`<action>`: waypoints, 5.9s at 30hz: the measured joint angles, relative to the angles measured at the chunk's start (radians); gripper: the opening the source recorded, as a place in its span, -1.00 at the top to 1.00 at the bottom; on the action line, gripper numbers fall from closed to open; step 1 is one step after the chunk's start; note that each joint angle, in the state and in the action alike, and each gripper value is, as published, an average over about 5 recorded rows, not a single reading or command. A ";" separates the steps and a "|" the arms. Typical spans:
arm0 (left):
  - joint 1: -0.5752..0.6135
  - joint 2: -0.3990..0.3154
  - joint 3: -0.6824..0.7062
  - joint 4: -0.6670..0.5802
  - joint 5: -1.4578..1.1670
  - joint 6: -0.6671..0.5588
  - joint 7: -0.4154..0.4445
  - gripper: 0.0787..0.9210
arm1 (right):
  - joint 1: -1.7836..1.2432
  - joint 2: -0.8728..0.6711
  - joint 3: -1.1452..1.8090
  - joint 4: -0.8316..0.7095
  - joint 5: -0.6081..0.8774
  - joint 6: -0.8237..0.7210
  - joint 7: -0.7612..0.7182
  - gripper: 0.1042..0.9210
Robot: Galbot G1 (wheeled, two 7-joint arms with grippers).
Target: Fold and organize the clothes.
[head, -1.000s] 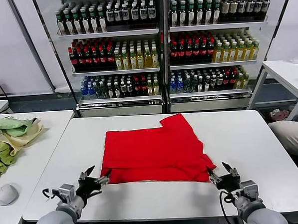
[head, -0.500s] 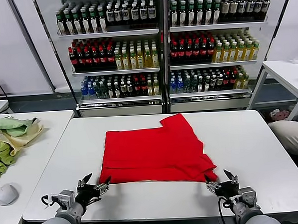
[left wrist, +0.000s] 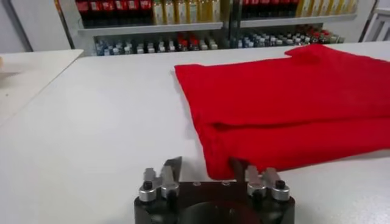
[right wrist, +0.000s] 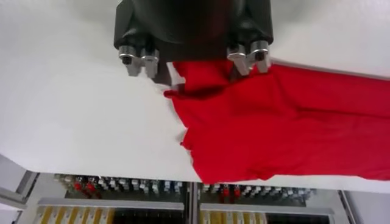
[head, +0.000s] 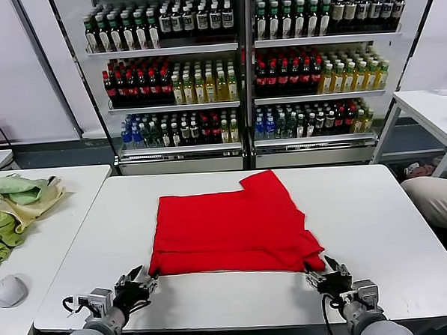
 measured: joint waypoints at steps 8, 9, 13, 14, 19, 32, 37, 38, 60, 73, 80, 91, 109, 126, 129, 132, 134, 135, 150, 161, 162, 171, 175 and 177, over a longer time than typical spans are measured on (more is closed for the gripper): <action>0.006 -0.004 0.006 -0.006 0.002 -0.006 0.013 0.78 | -0.007 0.003 0.004 0.001 0.005 0.000 -0.007 0.76; 0.008 -0.004 0.006 -0.007 0.002 -0.007 0.015 0.82 | -0.008 0.003 0.004 0.003 0.006 0.000 -0.009 0.83; 0.013 -0.005 0.009 -0.014 0.003 -0.010 0.023 0.96 | -0.016 0.006 0.003 0.009 0.011 -0.005 -0.014 0.96; 0.015 -0.006 0.010 -0.016 0.003 -0.010 0.025 0.98 | -0.018 0.006 0.003 0.011 0.011 -0.005 -0.015 0.97; 0.030 -0.002 0.007 -0.037 0.003 -0.009 0.028 0.98 | -0.047 -0.007 0.019 0.040 0.014 -0.010 -0.019 0.97; 0.174 0.038 -0.041 -0.163 0.039 -0.022 0.029 0.98 | -0.239 -0.042 0.118 0.201 0.001 -0.002 -0.019 0.97; 0.225 0.038 -0.049 -0.185 0.064 -0.027 0.034 0.98 | -0.304 -0.038 0.139 0.233 -0.017 0.008 -0.016 0.97; 0.233 0.039 -0.053 -0.187 0.068 -0.029 0.035 0.98 | -0.312 -0.038 0.142 0.238 -0.021 0.011 -0.017 0.97; 0.291 0.042 -0.119 -0.273 0.050 -0.019 0.018 -0.01 | -0.344 -0.061 0.193 0.349 -0.056 -0.019 -0.018 0.03; 0.099 0.083 -0.106 -0.210 -0.054 -0.029 0.034 -0.75 | 0.045 -0.069 0.099 0.214 0.055 -0.083 0.037 -0.74; -0.117 0.095 -0.028 -0.045 -0.096 -0.020 0.059 -0.77 | 0.332 -0.033 -0.045 0.012 0.065 -0.096 0.053 -0.76; -0.430 0.104 0.113 0.271 -0.114 -0.027 0.100 -0.77 | 0.682 0.082 -0.214 -0.359 0.041 -0.103 0.053 -0.76; -0.659 0.075 0.245 0.557 -0.094 -0.045 0.217 -0.77 | 0.895 0.250 -0.263 -0.795 -0.085 -0.067 0.032 -0.76; -0.692 0.064 0.277 0.623 -0.062 -0.046 0.240 -0.74 | 0.959 0.332 -0.254 -0.967 -0.130 -0.017 0.024 -0.74; -0.691 0.066 0.279 0.626 -0.059 -0.046 0.243 -0.61 | 0.962 0.340 -0.252 -0.978 -0.129 -0.013 0.022 -0.62; -0.689 0.066 0.282 0.623 -0.059 -0.046 0.246 -0.41 | 0.961 0.345 -0.252 -0.981 -0.125 -0.011 0.021 -0.41; -0.688 0.066 0.284 0.621 -0.058 -0.047 0.248 -0.29 | 0.958 0.345 -0.254 -0.979 -0.121 -0.012 0.022 -0.27; -0.688 0.065 0.285 0.621 -0.058 -0.048 0.249 -0.20 | 0.957 0.345 -0.255 -0.978 -0.119 -0.012 0.022 -0.20; -0.665 0.057 0.275 0.613 -0.058 -0.077 0.274 0.84 | 0.939 0.322 -0.255 -0.933 -0.102 -0.007 0.012 0.82; -0.582 0.092 0.223 0.498 -0.123 -0.115 0.249 0.98 | 0.801 0.214 -0.234 -0.608 -0.008 -0.061 0.048 0.96; -0.568 0.096 0.216 0.480 -0.128 -0.118 0.248 0.98 | 0.781 0.202 -0.229 -0.571 -0.001 -0.066 0.051 0.96; -0.423 0.133 0.147 0.340 -0.150 -0.143 0.248 0.98 | 0.548 0.105 -0.169 -0.261 0.015 -0.089 0.061 0.96; -0.358 0.143 0.113 0.296 -0.153 -0.155 0.255 0.98 | 0.445 0.078 -0.138 -0.154 0.005 -0.092 0.059 0.96; -0.329 0.147 0.097 0.278 -0.154 -0.158 0.257 0.98 | 0.396 0.071 -0.124 -0.109 -0.001 -0.092 0.058 0.96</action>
